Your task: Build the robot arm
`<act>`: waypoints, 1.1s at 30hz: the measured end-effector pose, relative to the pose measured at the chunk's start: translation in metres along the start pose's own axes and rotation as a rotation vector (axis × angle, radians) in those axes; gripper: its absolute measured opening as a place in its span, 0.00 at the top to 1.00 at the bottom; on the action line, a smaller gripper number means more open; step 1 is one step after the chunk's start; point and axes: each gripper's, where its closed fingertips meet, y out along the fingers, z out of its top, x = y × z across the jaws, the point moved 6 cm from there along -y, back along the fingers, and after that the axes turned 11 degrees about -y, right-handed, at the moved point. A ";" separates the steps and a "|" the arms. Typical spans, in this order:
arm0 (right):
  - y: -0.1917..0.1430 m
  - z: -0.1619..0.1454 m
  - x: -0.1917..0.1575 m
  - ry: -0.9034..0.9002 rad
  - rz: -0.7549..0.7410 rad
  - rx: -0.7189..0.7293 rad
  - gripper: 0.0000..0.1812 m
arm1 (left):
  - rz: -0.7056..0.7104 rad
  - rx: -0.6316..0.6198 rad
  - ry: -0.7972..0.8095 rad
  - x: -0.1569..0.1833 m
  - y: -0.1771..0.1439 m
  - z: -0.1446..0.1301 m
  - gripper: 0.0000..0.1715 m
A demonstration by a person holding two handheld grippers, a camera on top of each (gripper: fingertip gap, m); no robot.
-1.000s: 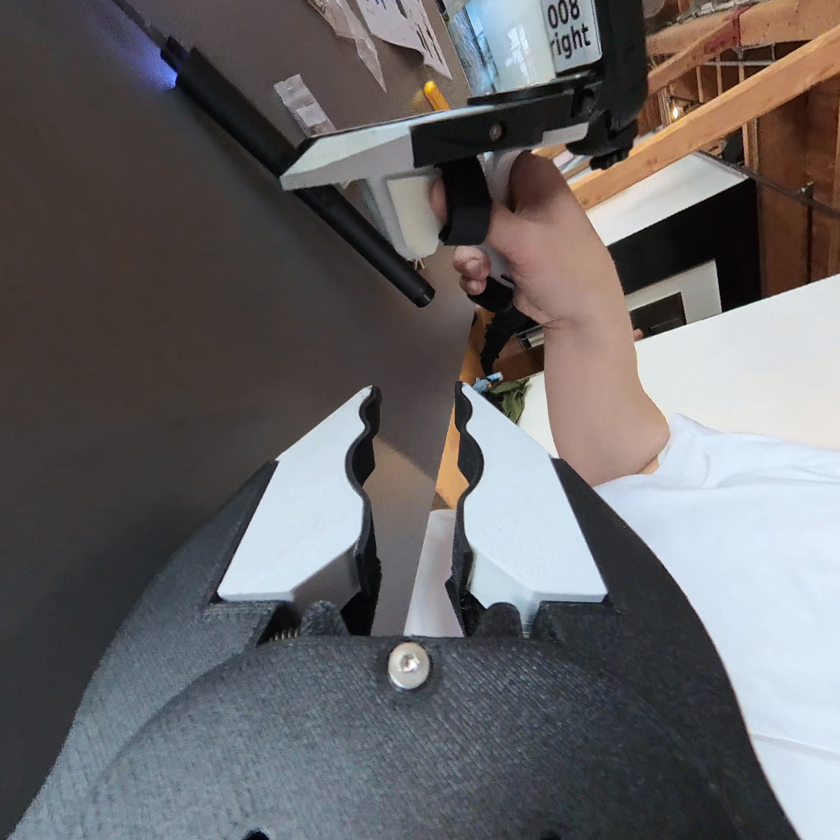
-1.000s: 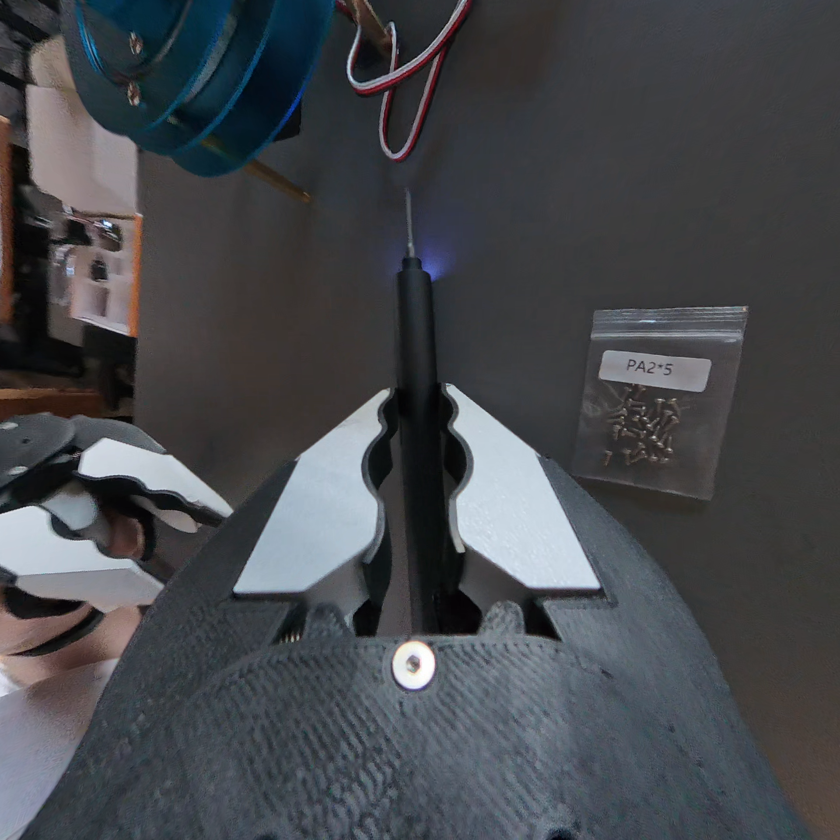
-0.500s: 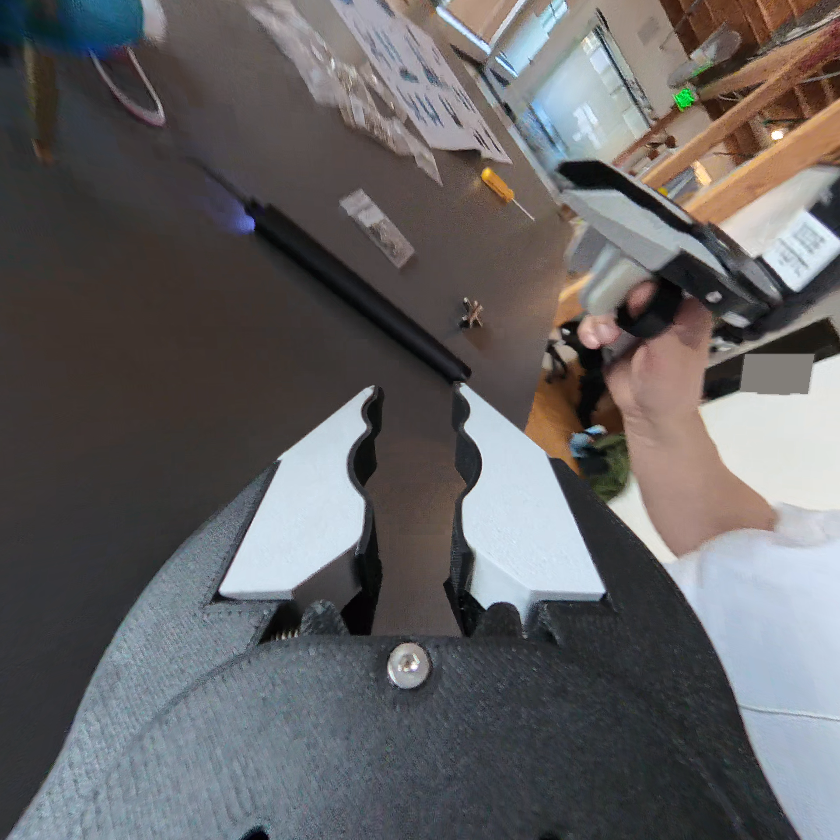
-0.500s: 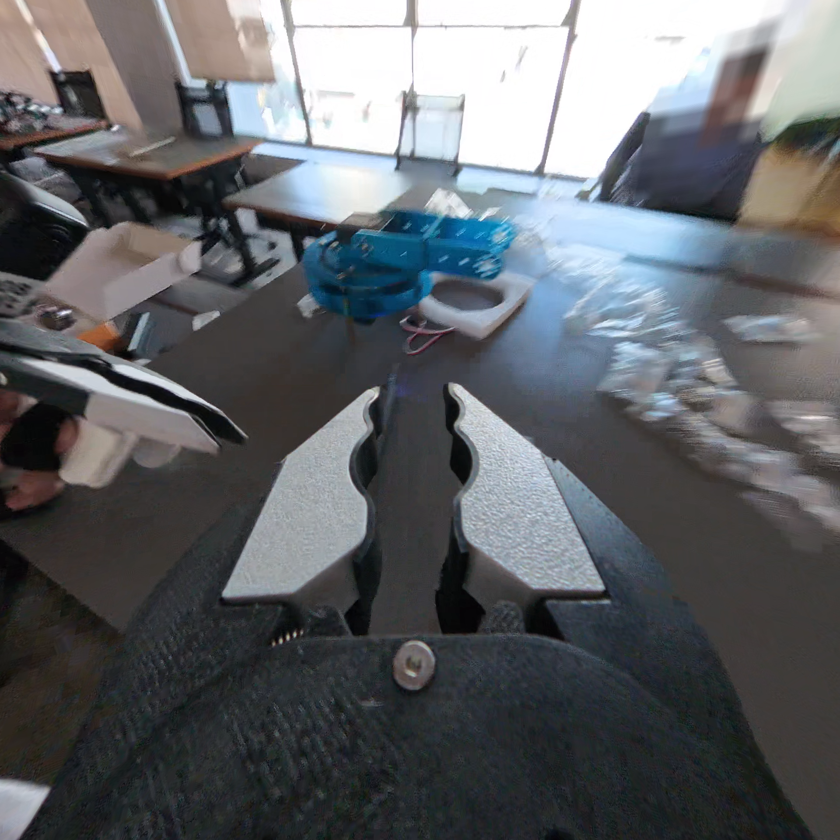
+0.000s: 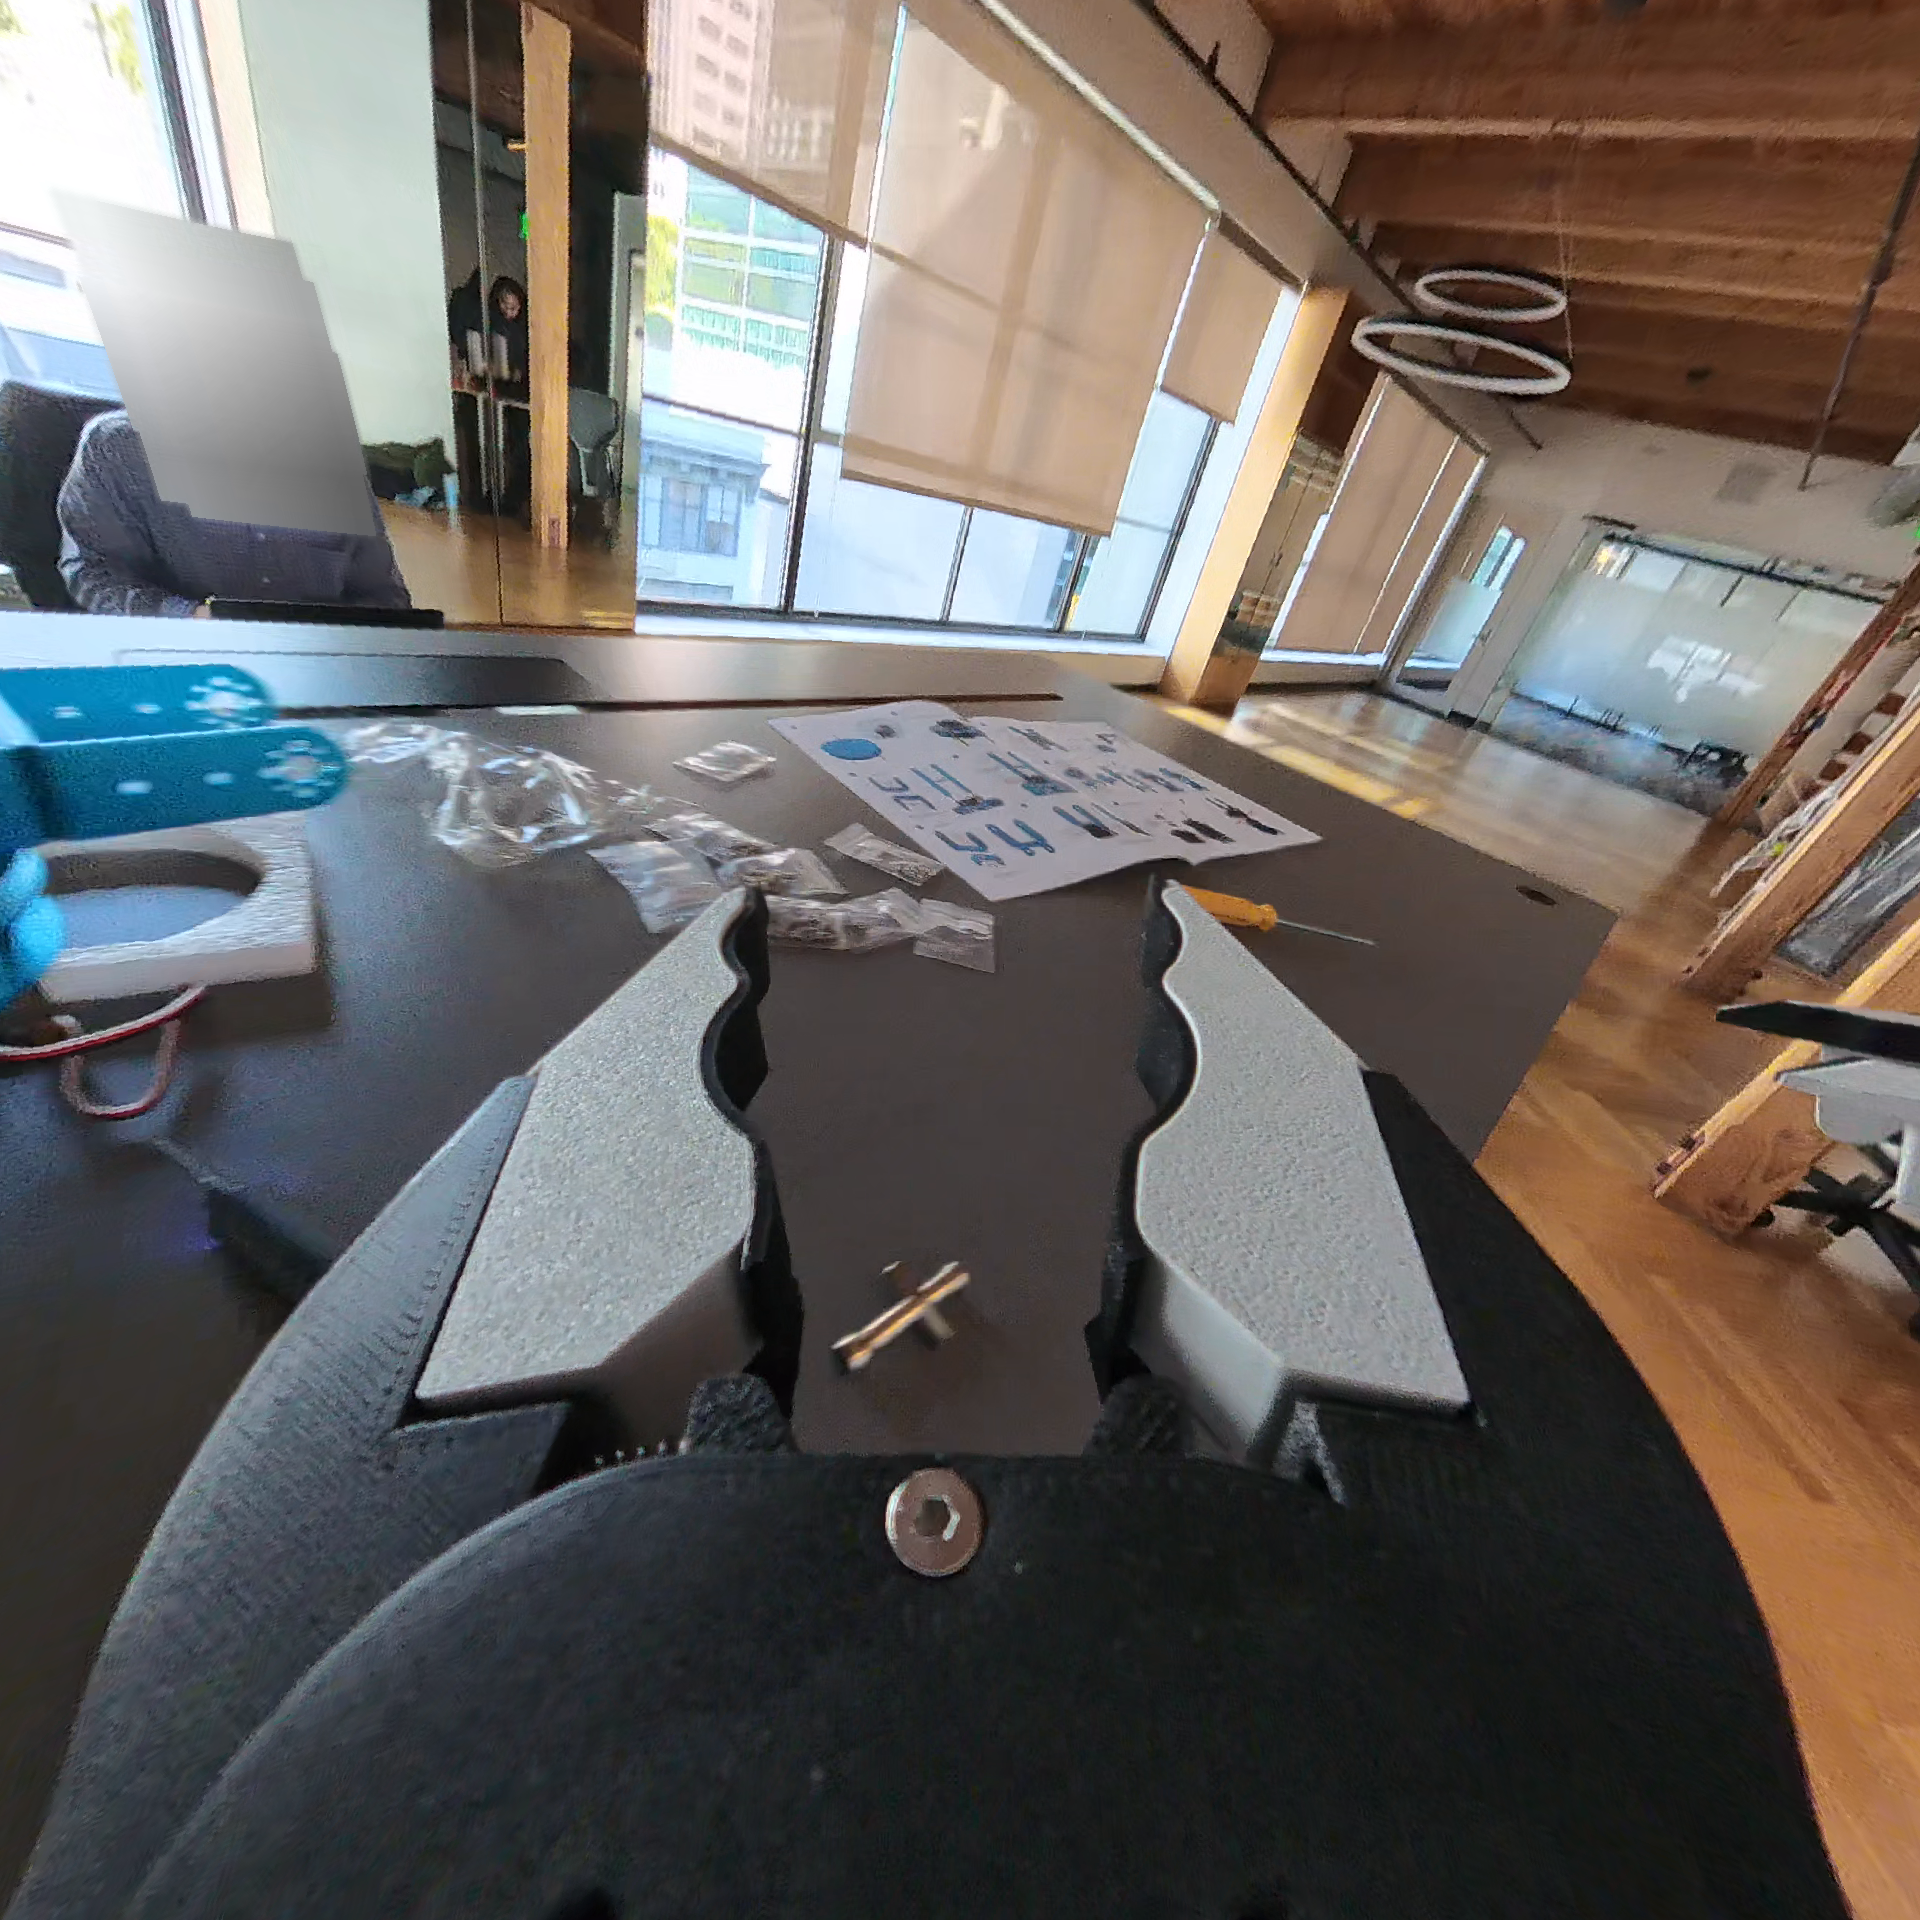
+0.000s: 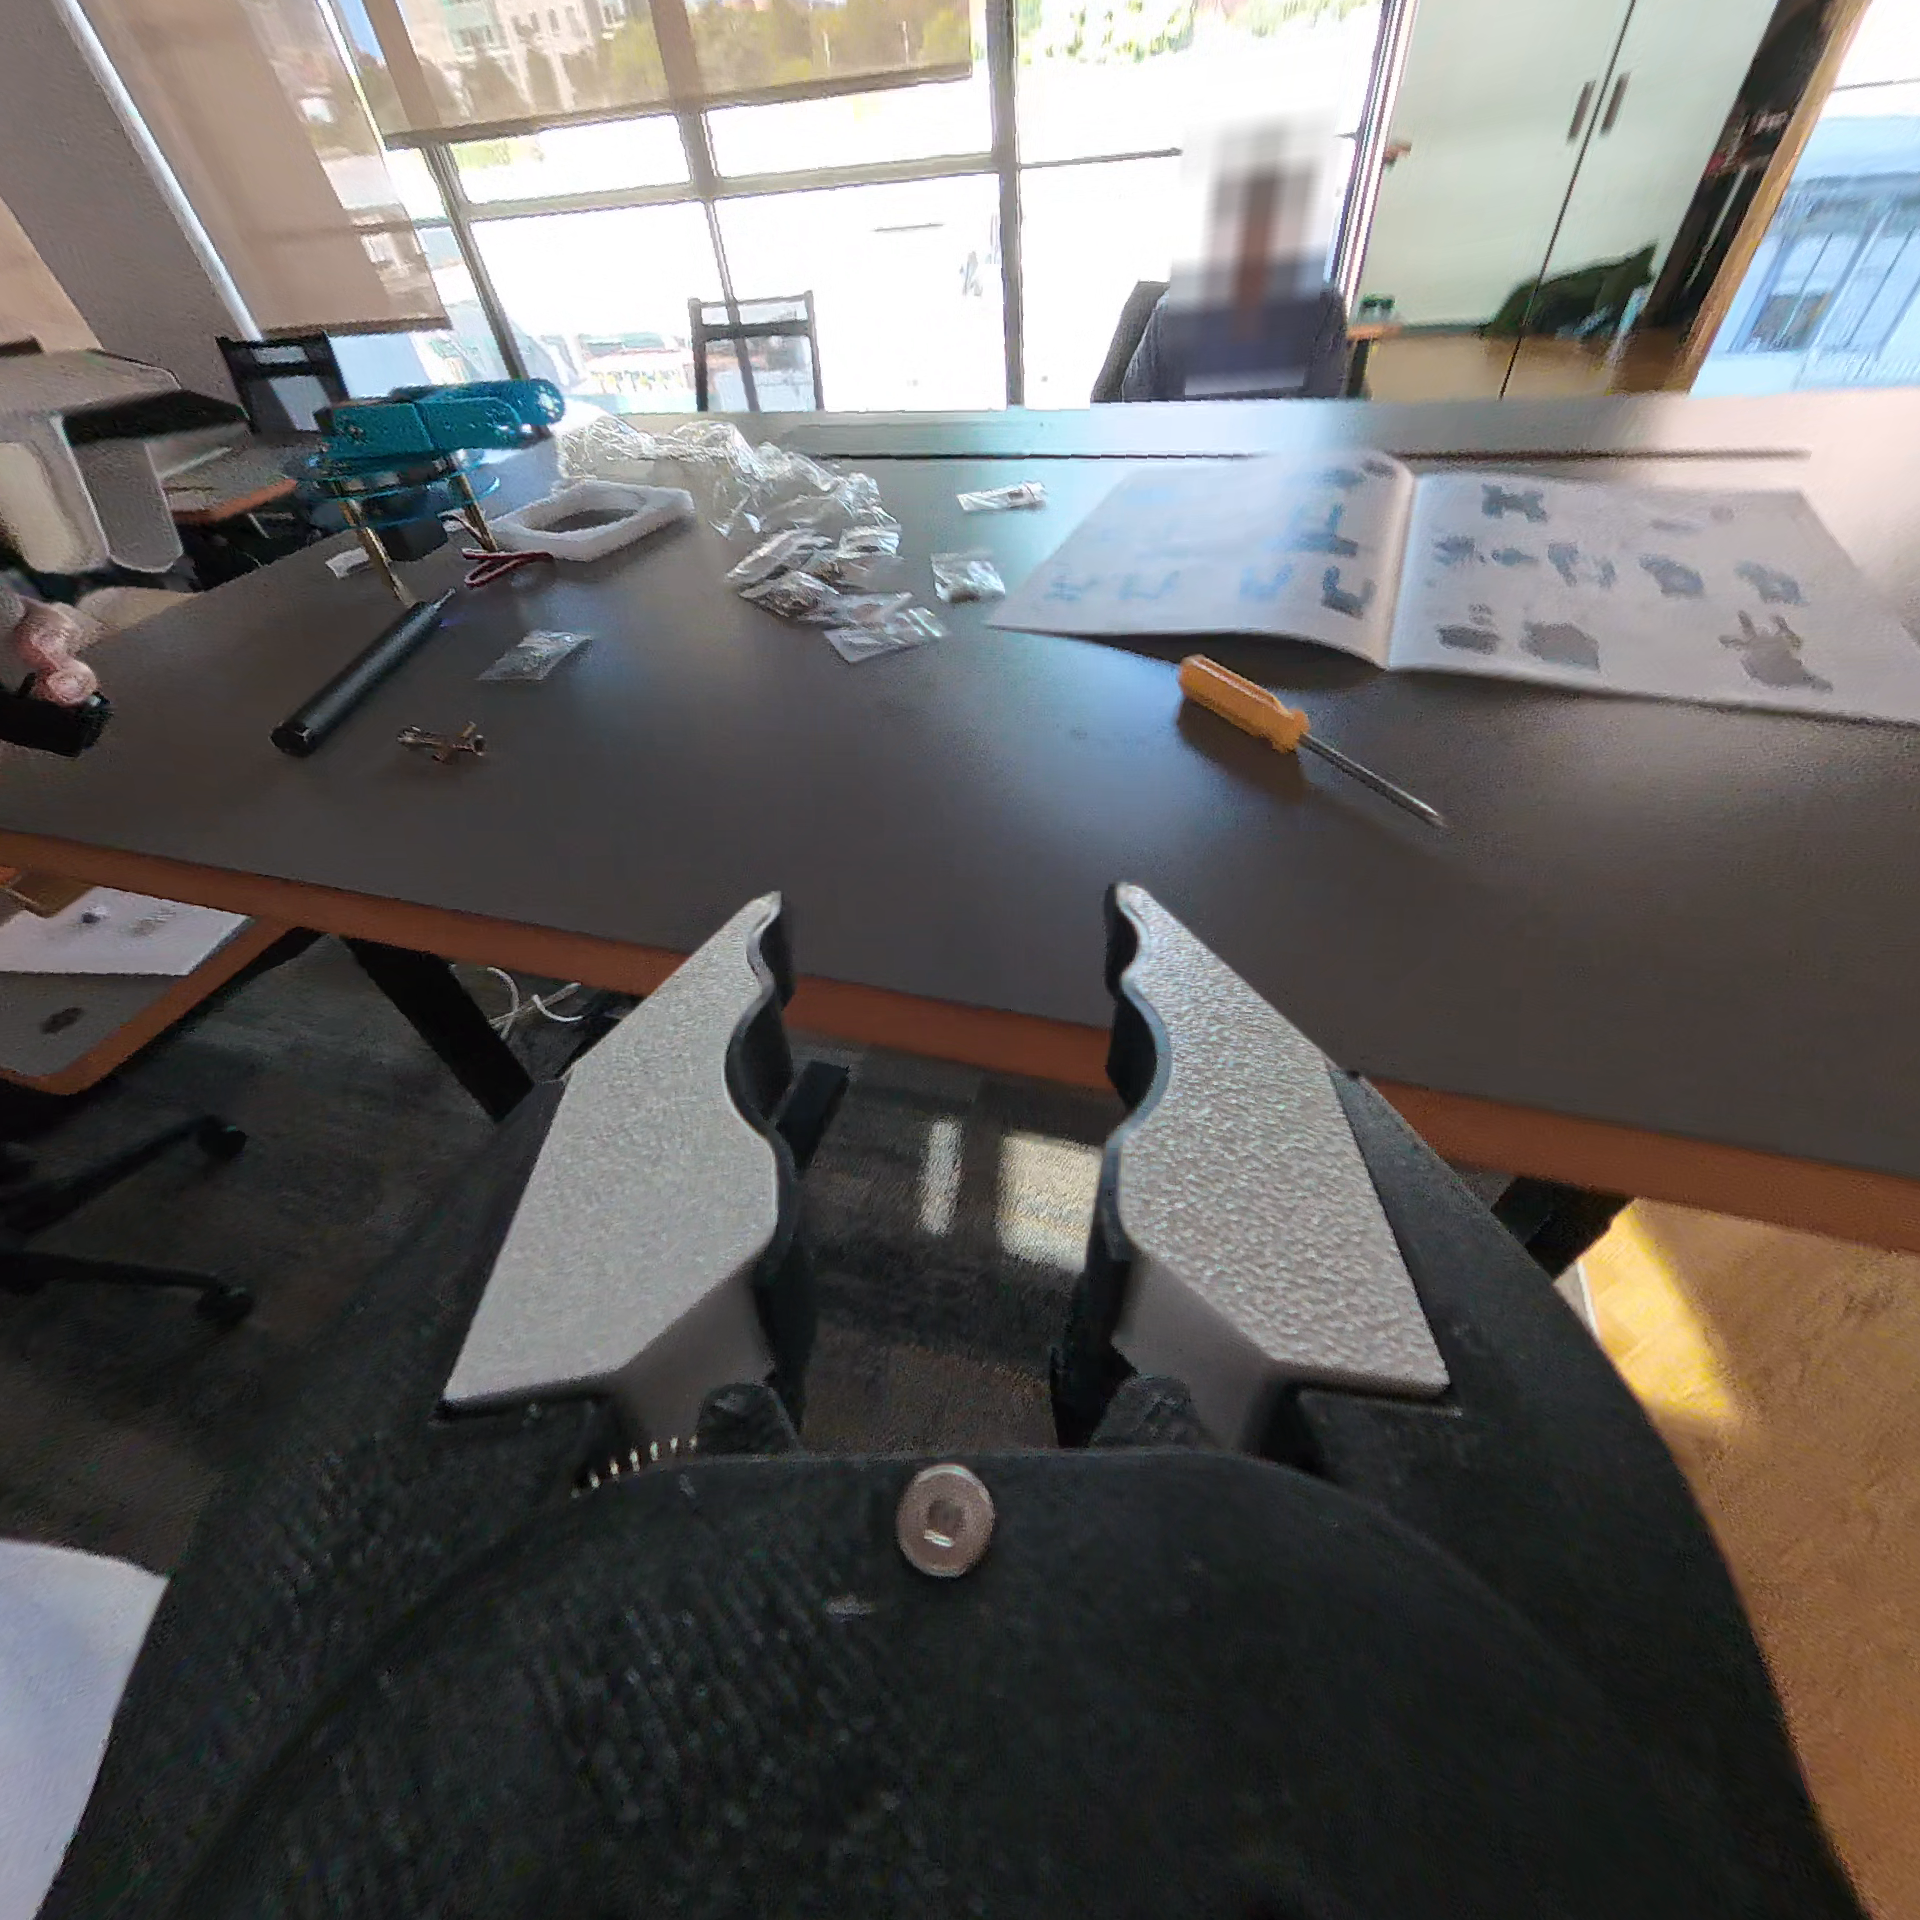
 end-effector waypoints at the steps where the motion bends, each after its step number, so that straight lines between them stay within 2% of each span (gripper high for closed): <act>1: -0.008 -0.004 0.017 0.033 0.007 -0.019 0.70 | 0.004 -0.007 0.004 0.015 0.009 -0.002 0.57; 3: -0.018 -0.005 0.052 0.064 0.008 -0.102 0.73 | -0.007 0.019 0.026 0.043 0.022 -0.003 0.59; 5: -0.014 0.007 0.090 0.028 -0.009 -0.264 0.81 | 0.031 0.038 0.055 0.059 0.032 -0.001 0.58; 7: -0.003 0.027 0.131 -0.064 -0.093 -0.581 0.86 | 0.140 0.049 0.069 0.063 0.041 0.004 0.59; 8: 0.002 0.041 0.149 -0.106 -0.156 -0.774 0.86 | 0.176 0.042 0.078 0.064 0.045 0.008 0.58; 9: 0.009 0.061 0.162 -0.158 -0.197 -0.921 0.87 | 0.198 0.015 0.083 0.065 0.050 0.012 0.59; 10: 0.020 0.085 0.170 -0.230 -0.239 -1.003 0.89 | 0.239 -0.031 0.076 0.062 0.055 0.014 0.59; 13: 0.046 0.144 0.172 -0.512 -0.347 -1.315 0.94 | 0.397 -0.200 0.001 0.042 0.068 0.013 0.57; 15: 0.062 0.169 0.163 -0.758 -0.396 -1.493 0.95 | 0.423 -0.274 -0.061 0.031 0.079 0.014 0.57; 17: 0.077 0.184 0.162 -0.934 -0.456 -1.647 0.96 | 0.413 -0.233 -0.065 0.023 0.093 0.025 0.56; 21: 0.122 0.197 0.182 -1.045 -0.448 -1.953 0.93 | 0.472 -0.146 -0.024 -0.001 0.123 0.057 0.57; 23: 0.161 0.218 0.198 -0.981 -0.456 -1.996 0.92 | 0.445 -0.128 -0.009 -0.005 0.141 0.072 0.57; 27: 0.250 0.263 0.230 -0.703 -0.421 -1.766 0.94 | 0.376 -0.065 -0.003 0.006 0.173 0.092 0.60; 30: 0.274 0.282 0.247 -0.625 -0.357 -1.780 0.94 | 0.356 -0.069 -0.001 0.017 0.190 0.088 0.60; 33: 0.283 0.306 0.267 -0.574 -0.360 -1.729 0.94 | 0.400 -0.099 0.014 0.022 0.195 0.078 0.59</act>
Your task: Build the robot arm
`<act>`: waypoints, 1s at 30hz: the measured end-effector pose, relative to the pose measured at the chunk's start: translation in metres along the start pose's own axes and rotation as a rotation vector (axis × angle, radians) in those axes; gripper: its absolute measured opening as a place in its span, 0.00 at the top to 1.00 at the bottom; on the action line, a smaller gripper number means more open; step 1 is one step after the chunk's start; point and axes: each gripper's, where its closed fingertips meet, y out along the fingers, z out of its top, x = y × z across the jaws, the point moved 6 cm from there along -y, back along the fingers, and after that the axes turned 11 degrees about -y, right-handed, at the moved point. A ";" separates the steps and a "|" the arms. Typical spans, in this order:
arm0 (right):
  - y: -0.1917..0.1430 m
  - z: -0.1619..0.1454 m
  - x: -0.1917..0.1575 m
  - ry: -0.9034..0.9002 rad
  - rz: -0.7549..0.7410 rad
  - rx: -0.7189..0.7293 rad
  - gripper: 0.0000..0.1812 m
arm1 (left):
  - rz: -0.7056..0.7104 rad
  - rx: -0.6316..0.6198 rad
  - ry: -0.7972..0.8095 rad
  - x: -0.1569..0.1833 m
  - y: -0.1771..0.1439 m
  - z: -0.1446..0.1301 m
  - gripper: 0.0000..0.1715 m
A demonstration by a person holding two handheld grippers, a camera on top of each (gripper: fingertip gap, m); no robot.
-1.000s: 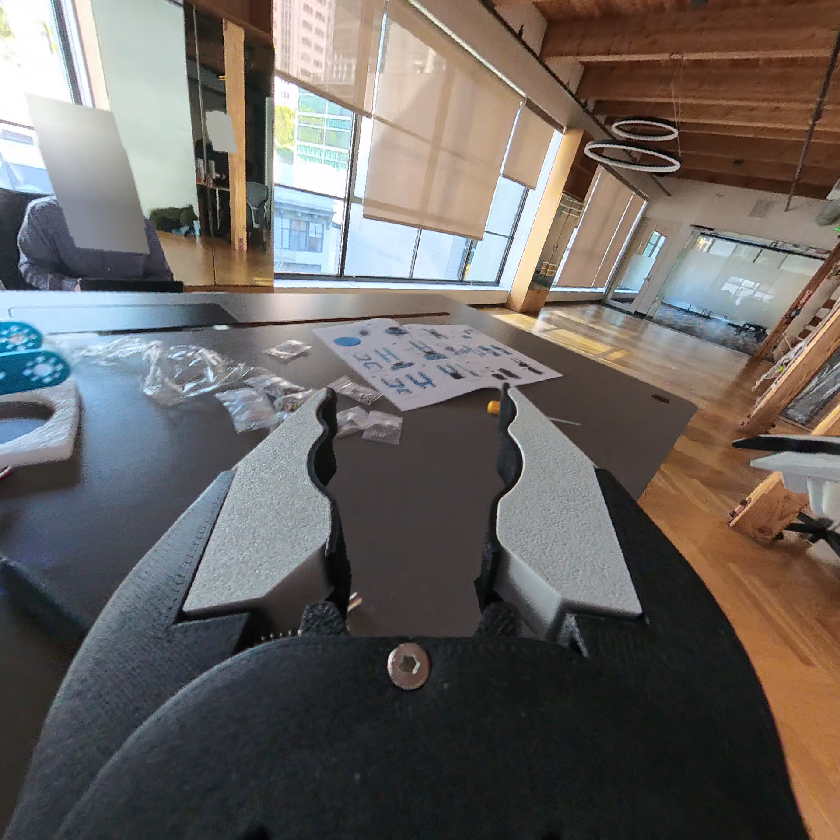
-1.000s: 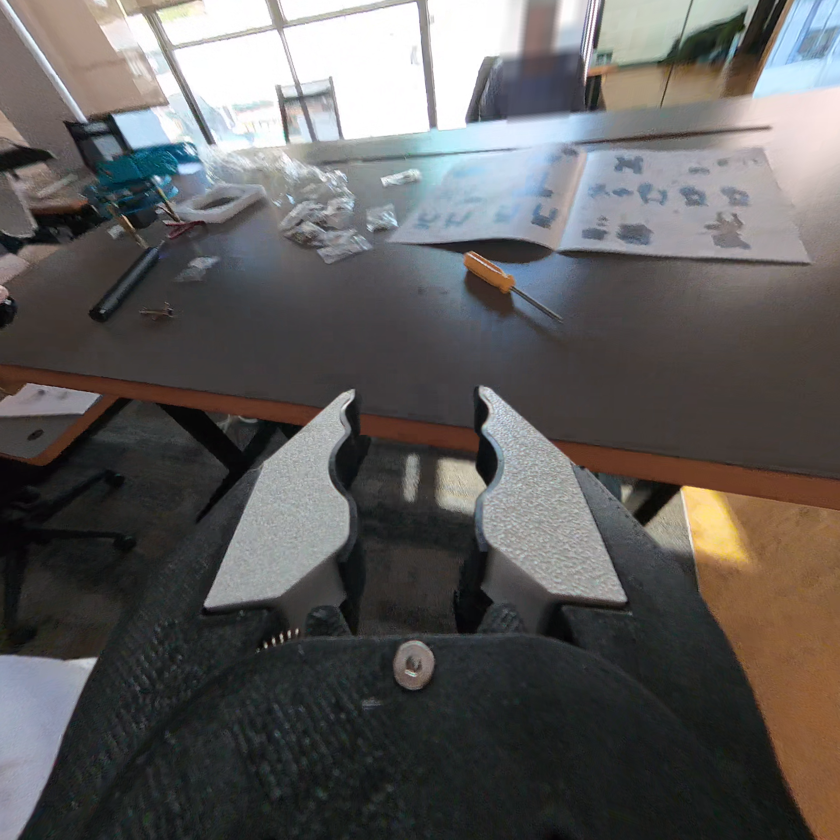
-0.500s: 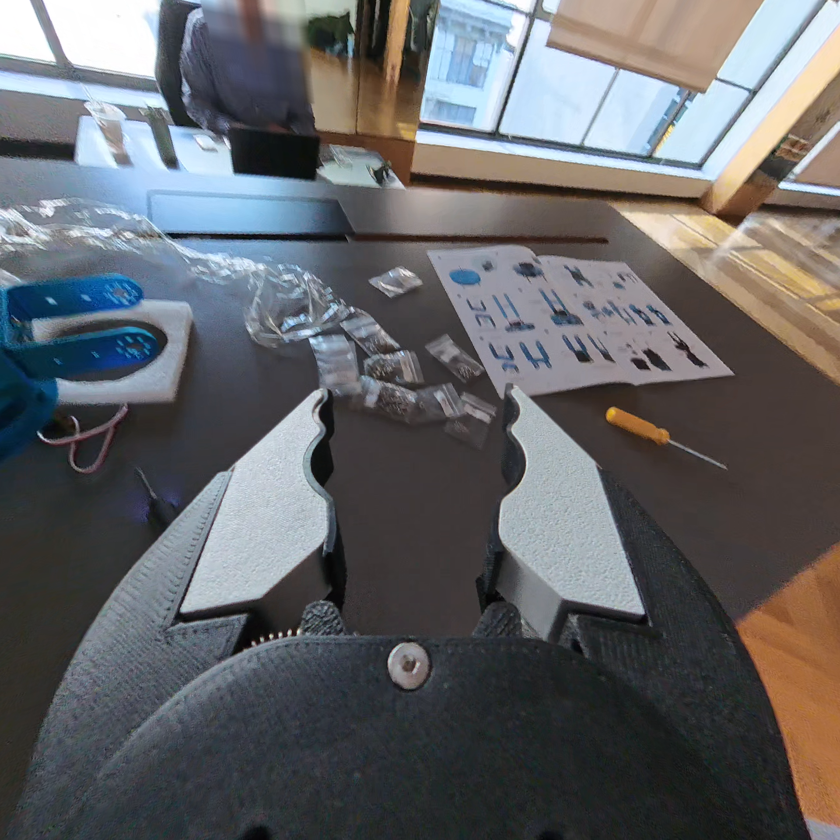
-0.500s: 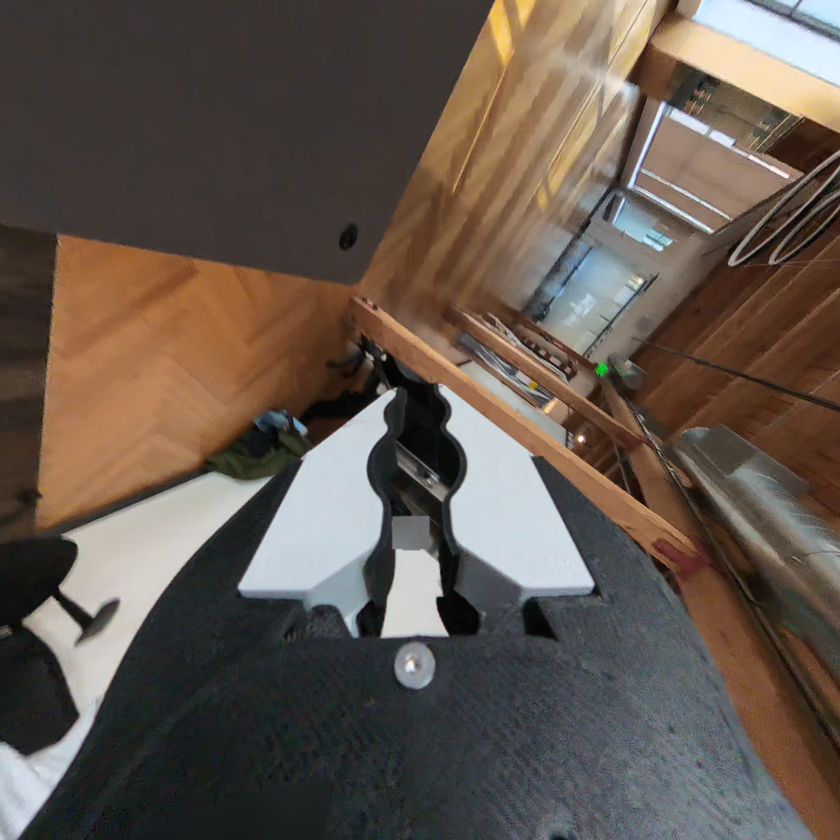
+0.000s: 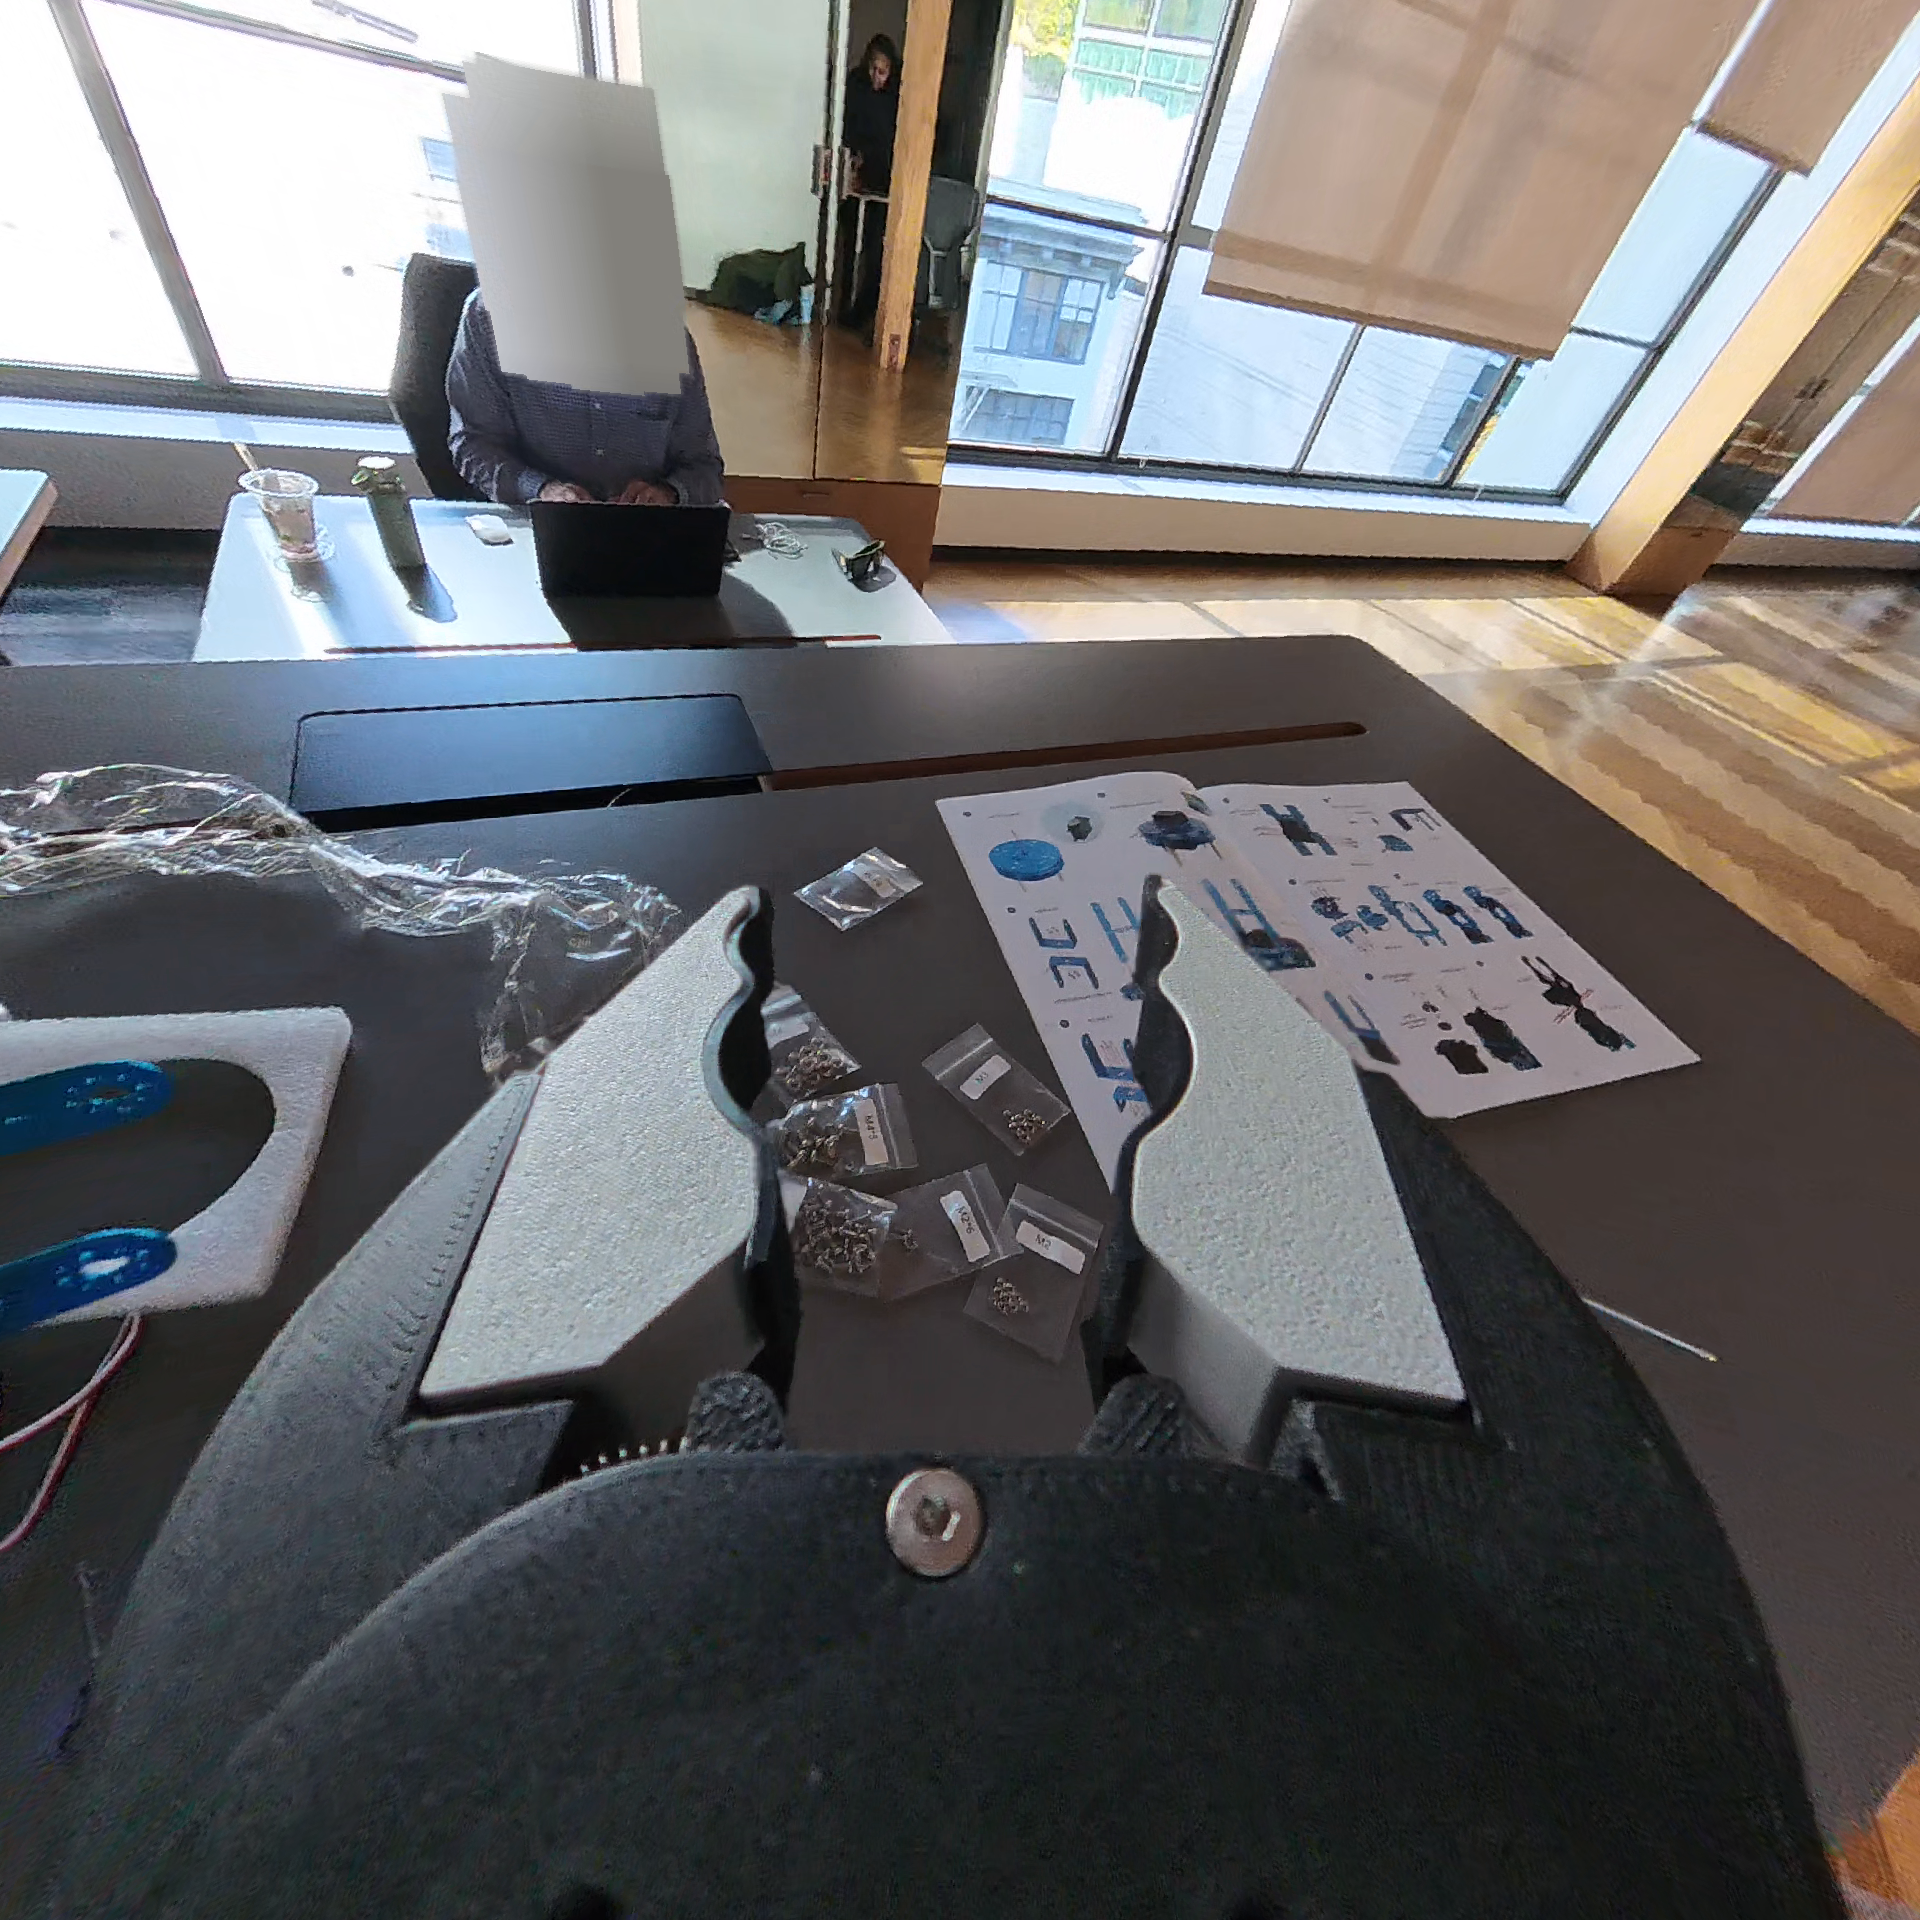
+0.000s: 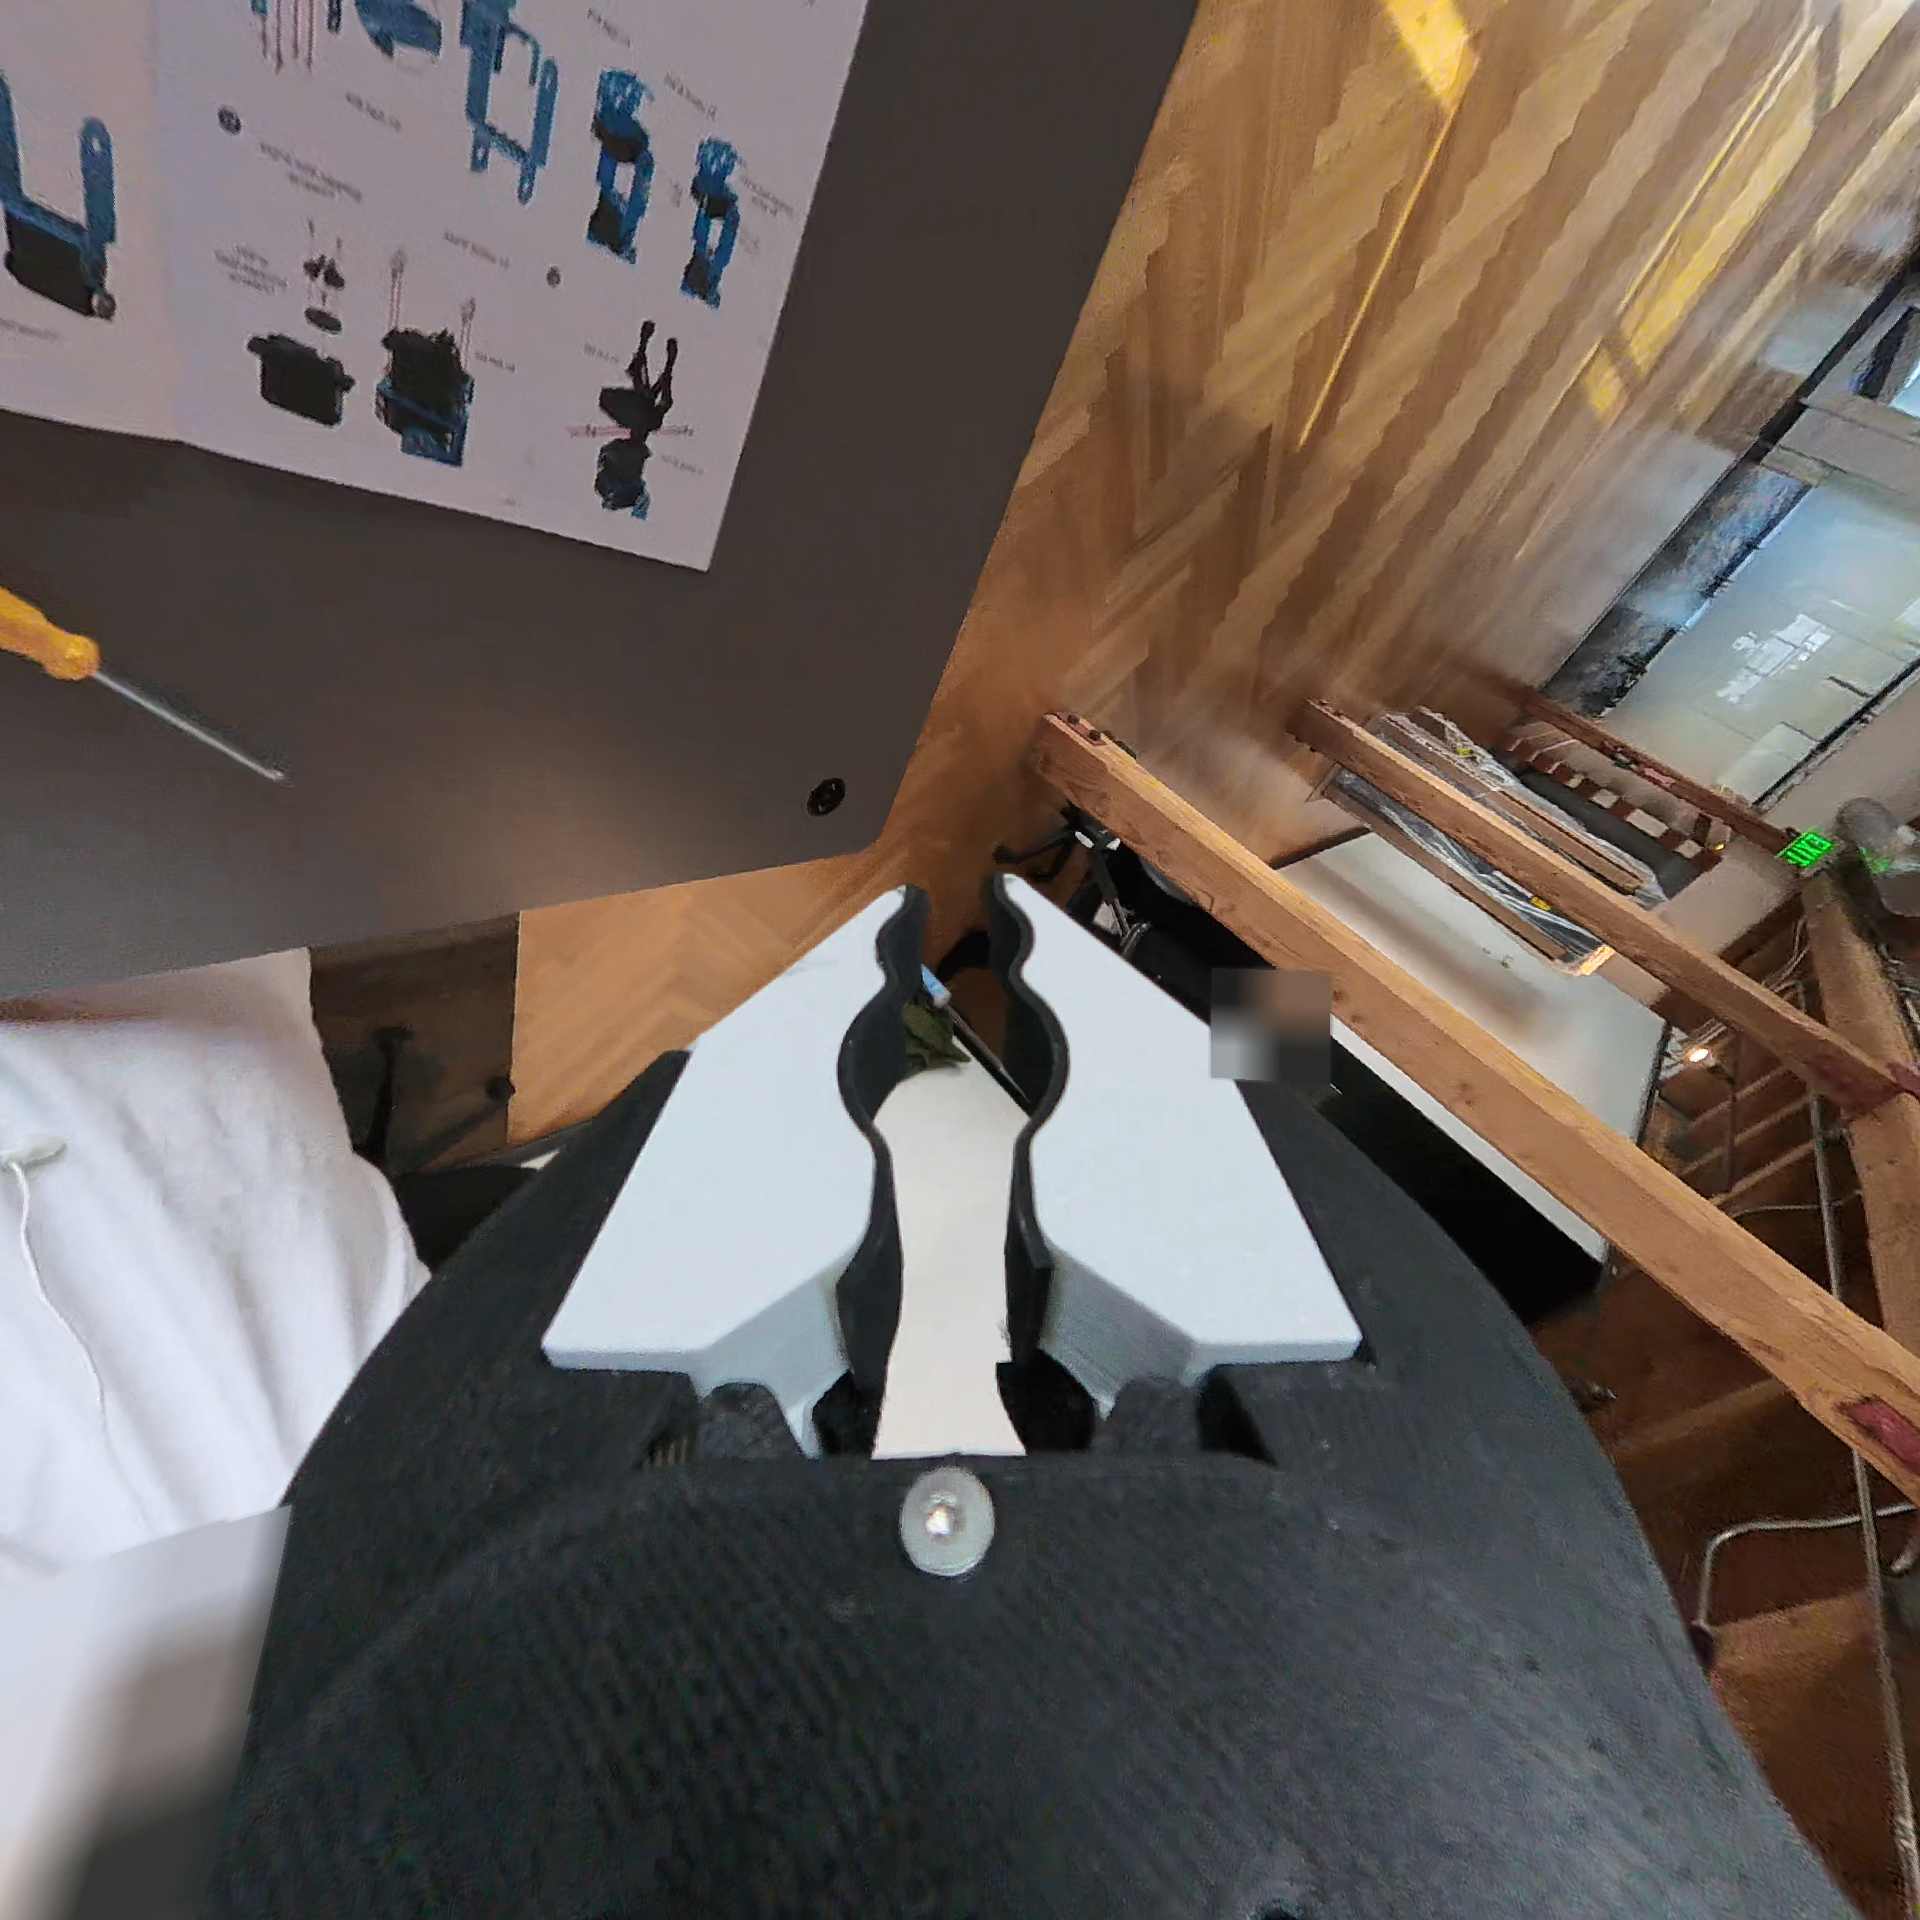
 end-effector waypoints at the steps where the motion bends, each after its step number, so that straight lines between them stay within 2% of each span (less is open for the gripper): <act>1: -0.001 0.000 0.009 0.006 0.001 0.007 0.94 | 0.025 -0.008 0.003 0.001 -0.002 -0.004 0.59; 4: 0.007 -0.004 0.029 0.002 -0.012 -0.013 0.93 | 0.085 -0.005 -0.002 0.005 -0.013 -0.015 0.59; 9: 0.036 0.002 0.046 -0.052 -0.004 -0.045 0.92 | 0.182 0.090 -0.050 0.015 -0.039 -0.030 0.60; 13: 0.059 0.015 0.066 -0.071 -0.006 0.013 0.92 | 0.218 0.134 -0.048 0.026 -0.036 -0.042 0.56; 16: 0.084 0.042 0.081 -0.082 0.020 0.085 0.91 | 0.205 0.175 -0.044 0.035 -0.025 -0.046 0.54; 19: 0.102 0.090 0.087 -0.122 0.041 0.359 0.91 | 0.184 0.226 -0.016 0.038 -0.011 -0.042 0.52; 22: 0.107 0.126 0.086 -0.028 0.058 0.798 0.92 | 0.086 0.233 -0.009 0.042 0.003 -0.030 0.52; 24: 0.109 0.126 0.074 0.064 0.103 1.109 0.93 | 0.035 0.250 0.015 0.039 0.016 -0.018 0.52; 26: 0.108 0.116 0.058 0.147 0.154 1.415 0.89 | -0.047 0.227 0.026 0.038 0.034 -0.003 0.51; 28: 0.113 0.102 0.036 0.220 0.174 1.681 0.82 | -0.122 0.208 0.048 0.038 0.054 0.016 0.50; 30: 0.123 0.091 0.021 0.298 0.130 1.847 0.69 | -0.170 0.201 0.079 0.040 0.073 0.035 0.50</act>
